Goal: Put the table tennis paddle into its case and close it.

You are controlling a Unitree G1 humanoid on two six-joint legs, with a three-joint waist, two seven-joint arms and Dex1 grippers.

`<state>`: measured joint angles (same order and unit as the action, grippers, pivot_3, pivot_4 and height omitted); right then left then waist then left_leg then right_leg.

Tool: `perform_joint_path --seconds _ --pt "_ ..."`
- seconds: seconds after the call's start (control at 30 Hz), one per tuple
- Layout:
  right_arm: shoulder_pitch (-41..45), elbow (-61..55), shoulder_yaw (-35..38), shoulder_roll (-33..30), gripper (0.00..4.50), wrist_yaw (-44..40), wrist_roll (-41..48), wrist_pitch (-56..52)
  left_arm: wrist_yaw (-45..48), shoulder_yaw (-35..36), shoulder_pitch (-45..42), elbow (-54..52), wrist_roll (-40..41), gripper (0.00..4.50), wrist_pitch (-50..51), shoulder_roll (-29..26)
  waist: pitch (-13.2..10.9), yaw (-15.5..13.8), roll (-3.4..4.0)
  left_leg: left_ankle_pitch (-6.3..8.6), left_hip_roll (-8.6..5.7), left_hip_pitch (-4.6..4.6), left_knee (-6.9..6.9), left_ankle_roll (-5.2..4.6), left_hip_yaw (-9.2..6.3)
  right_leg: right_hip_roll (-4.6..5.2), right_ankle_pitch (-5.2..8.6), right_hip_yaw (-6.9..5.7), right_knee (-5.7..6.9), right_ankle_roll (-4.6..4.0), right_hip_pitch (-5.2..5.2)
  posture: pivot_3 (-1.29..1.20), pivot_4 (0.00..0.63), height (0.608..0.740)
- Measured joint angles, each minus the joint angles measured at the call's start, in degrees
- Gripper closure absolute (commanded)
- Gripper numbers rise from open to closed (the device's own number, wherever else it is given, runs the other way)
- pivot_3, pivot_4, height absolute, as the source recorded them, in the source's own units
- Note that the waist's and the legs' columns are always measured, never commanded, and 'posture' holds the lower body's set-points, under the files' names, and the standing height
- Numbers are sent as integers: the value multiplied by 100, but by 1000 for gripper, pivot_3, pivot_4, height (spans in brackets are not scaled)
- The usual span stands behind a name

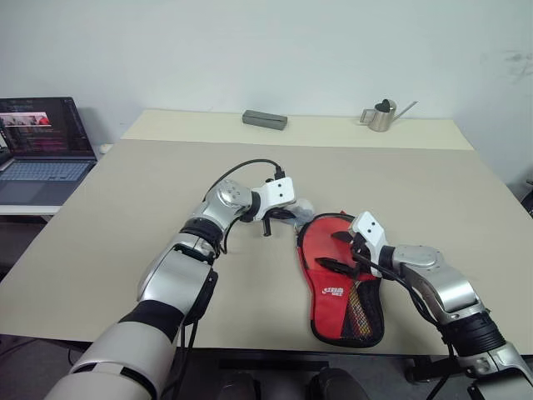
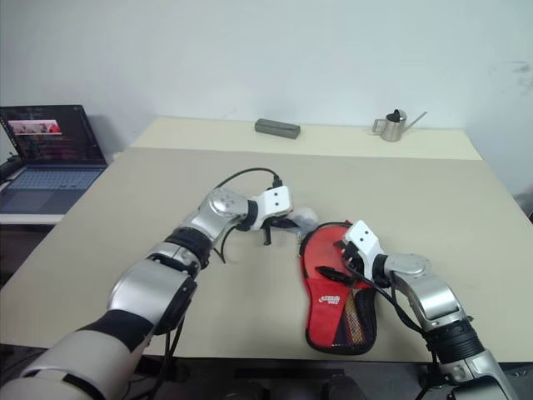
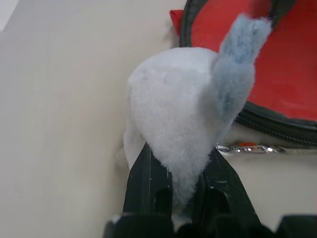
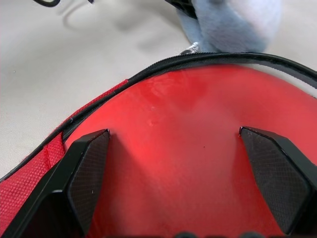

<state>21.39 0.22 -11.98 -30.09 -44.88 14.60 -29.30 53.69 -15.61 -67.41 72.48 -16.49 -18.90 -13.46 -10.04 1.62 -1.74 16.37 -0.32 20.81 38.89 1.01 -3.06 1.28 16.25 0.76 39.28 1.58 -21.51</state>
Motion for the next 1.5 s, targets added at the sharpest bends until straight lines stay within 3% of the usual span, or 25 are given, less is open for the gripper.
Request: perform_joint_path --seconds 0.7,1.5 --pt "-94 -349 -7 -69 0 -113 -5 -358 -1795 -38 -359 468 -420 4347 758 570 21 -2 -4 1 0 3 -11 1 -3 1 0 -5 -29 23 6 0 150 740" --pt "-650 -1567 170 -499 0 -376 401 -1279 -2971 -41 -706 766 -877 4347 1000 1096 8 -13 -19 3 -3 16 -22 3 -2 7 3 -6 -45 29 -4 0 150 740"
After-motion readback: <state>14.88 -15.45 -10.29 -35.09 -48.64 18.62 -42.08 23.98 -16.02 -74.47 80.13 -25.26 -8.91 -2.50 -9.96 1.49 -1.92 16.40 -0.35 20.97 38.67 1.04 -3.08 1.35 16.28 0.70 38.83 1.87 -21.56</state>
